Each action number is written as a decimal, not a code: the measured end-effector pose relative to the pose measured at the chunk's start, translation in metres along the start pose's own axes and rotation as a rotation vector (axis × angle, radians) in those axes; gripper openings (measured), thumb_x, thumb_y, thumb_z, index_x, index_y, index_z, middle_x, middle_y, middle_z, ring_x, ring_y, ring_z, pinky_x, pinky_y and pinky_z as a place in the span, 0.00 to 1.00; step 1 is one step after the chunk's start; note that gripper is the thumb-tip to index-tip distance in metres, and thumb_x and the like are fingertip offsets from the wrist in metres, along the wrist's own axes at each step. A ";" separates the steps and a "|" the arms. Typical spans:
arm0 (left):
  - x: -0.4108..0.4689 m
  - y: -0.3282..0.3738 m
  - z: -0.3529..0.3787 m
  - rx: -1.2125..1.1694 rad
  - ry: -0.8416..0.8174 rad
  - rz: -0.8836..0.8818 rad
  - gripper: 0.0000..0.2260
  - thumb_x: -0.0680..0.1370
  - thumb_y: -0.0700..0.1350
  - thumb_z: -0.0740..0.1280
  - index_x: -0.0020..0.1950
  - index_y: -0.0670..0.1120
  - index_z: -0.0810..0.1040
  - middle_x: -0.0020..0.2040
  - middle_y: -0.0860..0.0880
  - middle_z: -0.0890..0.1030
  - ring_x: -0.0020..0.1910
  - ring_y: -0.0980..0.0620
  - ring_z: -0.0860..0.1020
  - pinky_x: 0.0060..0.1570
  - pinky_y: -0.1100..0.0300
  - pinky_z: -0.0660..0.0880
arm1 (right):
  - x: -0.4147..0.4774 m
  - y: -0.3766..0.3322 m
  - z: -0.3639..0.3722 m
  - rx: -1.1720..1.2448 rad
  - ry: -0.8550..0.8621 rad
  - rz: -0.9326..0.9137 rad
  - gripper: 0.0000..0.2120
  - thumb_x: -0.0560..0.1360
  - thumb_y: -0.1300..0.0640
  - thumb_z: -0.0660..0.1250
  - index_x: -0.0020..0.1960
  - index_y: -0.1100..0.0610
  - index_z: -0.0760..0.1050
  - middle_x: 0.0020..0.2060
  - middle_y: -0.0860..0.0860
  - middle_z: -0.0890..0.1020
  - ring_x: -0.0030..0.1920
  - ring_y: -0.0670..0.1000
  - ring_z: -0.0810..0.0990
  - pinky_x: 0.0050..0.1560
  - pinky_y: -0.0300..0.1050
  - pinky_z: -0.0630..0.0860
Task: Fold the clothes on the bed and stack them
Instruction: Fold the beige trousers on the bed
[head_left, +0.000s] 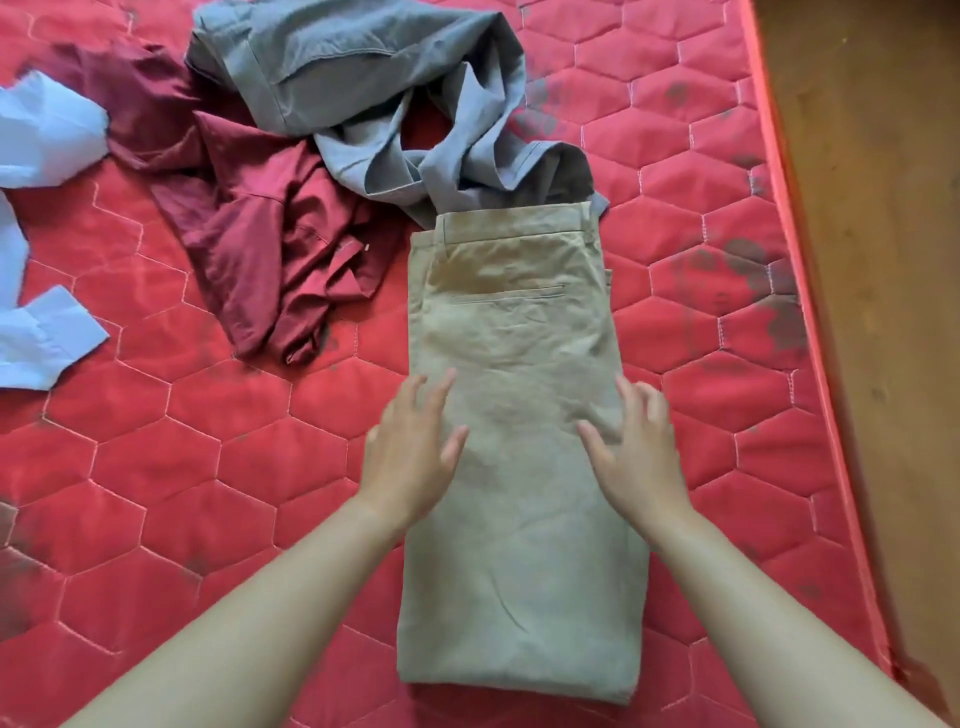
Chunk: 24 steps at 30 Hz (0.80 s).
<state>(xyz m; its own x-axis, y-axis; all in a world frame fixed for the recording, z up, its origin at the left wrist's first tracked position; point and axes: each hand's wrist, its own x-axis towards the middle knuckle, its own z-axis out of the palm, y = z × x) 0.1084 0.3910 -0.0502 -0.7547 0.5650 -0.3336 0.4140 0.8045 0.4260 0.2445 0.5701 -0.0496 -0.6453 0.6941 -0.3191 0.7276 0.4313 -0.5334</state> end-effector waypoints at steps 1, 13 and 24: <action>-0.018 -0.006 0.012 -0.033 -0.039 -0.008 0.27 0.77 0.53 0.63 0.74 0.56 0.57 0.72 0.48 0.60 0.68 0.46 0.64 0.60 0.46 0.68 | -0.017 0.011 0.007 -0.035 -0.034 0.019 0.31 0.74 0.50 0.67 0.73 0.56 0.59 0.68 0.57 0.63 0.69 0.57 0.62 0.65 0.56 0.64; -0.109 -0.029 0.070 -0.031 -0.114 -0.060 0.23 0.77 0.50 0.62 0.72 0.53 0.63 0.76 0.49 0.53 0.71 0.46 0.58 0.68 0.52 0.61 | -0.101 0.056 0.041 -0.366 -0.106 -0.071 0.24 0.71 0.51 0.70 0.66 0.50 0.72 0.72 0.57 0.61 0.73 0.58 0.53 0.65 0.65 0.59; -0.158 -0.043 0.074 -0.397 -0.107 -0.326 0.24 0.77 0.54 0.63 0.71 0.64 0.59 0.58 0.55 0.66 0.54 0.58 0.71 0.51 0.65 0.65 | -0.139 0.073 0.055 -0.349 -0.343 -0.310 0.26 0.74 0.43 0.64 0.70 0.48 0.66 0.73 0.49 0.61 0.74 0.51 0.56 0.71 0.53 0.49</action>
<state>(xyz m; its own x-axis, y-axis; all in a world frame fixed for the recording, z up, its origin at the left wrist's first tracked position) 0.2476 0.2804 -0.0787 -0.7475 0.3287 -0.5772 -0.0744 0.8220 0.5646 0.3740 0.4733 -0.0875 -0.8365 0.3035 -0.4563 0.4890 0.7893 -0.3714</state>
